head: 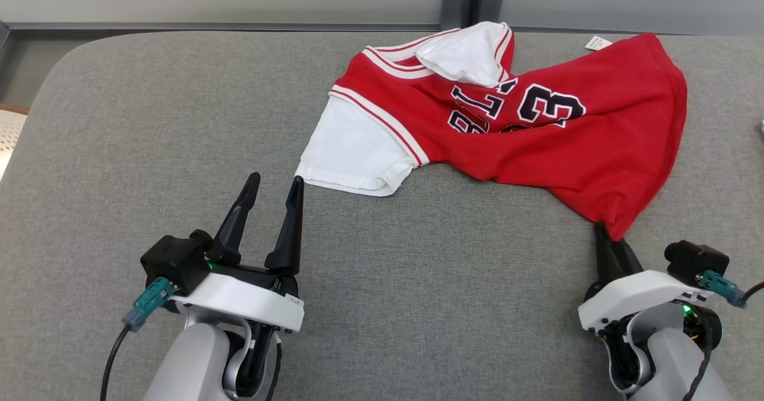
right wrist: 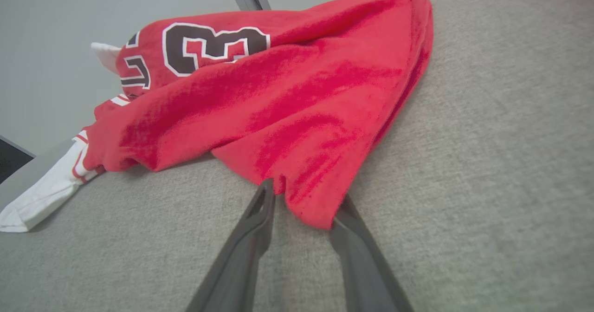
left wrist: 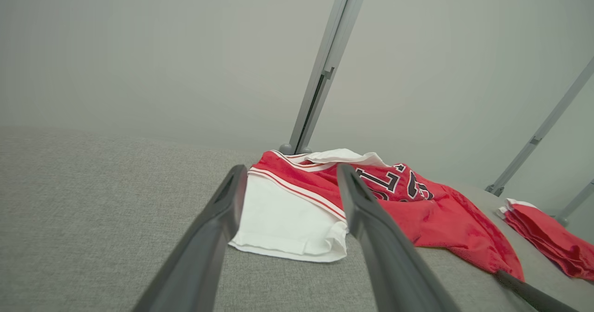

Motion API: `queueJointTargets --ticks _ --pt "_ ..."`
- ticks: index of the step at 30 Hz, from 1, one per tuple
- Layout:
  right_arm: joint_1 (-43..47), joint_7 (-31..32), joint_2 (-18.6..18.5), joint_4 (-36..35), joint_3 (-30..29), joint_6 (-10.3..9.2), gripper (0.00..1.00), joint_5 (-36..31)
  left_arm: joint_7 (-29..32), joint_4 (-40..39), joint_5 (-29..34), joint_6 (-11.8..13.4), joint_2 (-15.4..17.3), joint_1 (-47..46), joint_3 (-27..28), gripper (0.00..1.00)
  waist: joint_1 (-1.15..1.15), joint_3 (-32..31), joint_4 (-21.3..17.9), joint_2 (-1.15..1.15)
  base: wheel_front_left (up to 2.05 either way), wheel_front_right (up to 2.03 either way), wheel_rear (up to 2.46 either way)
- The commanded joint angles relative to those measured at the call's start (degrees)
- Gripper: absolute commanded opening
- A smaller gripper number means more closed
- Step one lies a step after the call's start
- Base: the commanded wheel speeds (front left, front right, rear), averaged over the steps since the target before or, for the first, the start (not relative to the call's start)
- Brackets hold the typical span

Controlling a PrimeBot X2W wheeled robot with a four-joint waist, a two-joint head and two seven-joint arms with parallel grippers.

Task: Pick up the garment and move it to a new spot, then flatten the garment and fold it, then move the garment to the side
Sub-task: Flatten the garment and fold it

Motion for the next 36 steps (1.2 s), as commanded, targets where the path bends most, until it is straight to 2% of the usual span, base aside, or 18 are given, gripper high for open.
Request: queueJointTargets --ticks 1,11,16,22,30,36 --pt "0.3 -0.9 0.3 0.9 0.1 0.02 0.0 -0.5 -0.3 0.2 0.2 -0.2 0.2 -0.2 0.5 1.0 0.0 -0.3 -0.4 0.0 0.0 0.0 0.0" --pt "-0.1 -3.8 -2.1 -3.1 -3.4 0.01 0.0 -2.0 -0.3 2.8 3.5 0.0 0.2 -0.5 1.5 1.0 0.0 -1.5 -5.6 0.0 0.0 0.0 0.0" --pt "0.6 -1.9 -2.7 -5.5 -3.0 0.02 0.0 -2.1 -0.2 7.3 5.9 1.7 0.3 -2.0 1.3 1.0 0.0 -1.5 -7.4 0.0 0.0 0.0 0.0" --pt "1.6 0.8 -2.5 -8.2 -0.8 0.02 0.0 -2.5 -0.2 17.6 5.4 3.1 0.3 -7.2 -0.6 1.0 0.0 -0.8 -9.0 0.0 0.0 0.0 0.0" --pt "1.7 1.3 -2.4 -11.1 2.8 0.02 0.0 -2.7 0.1 29.5 6.0 7.5 0.3 -14.4 0.0 1.0 0.0 0.8 -10.2 0.0 0.0 0.0 0.0" --pt "0.6 1.2 -2.7 -11.9 3.9 0.02 0.0 -2.6 0.7 38.0 5.7 6.7 0.3 -19.0 -0.7 1.0 0.0 1.6 -10.7 0.0 0.0 0.0 0.0"
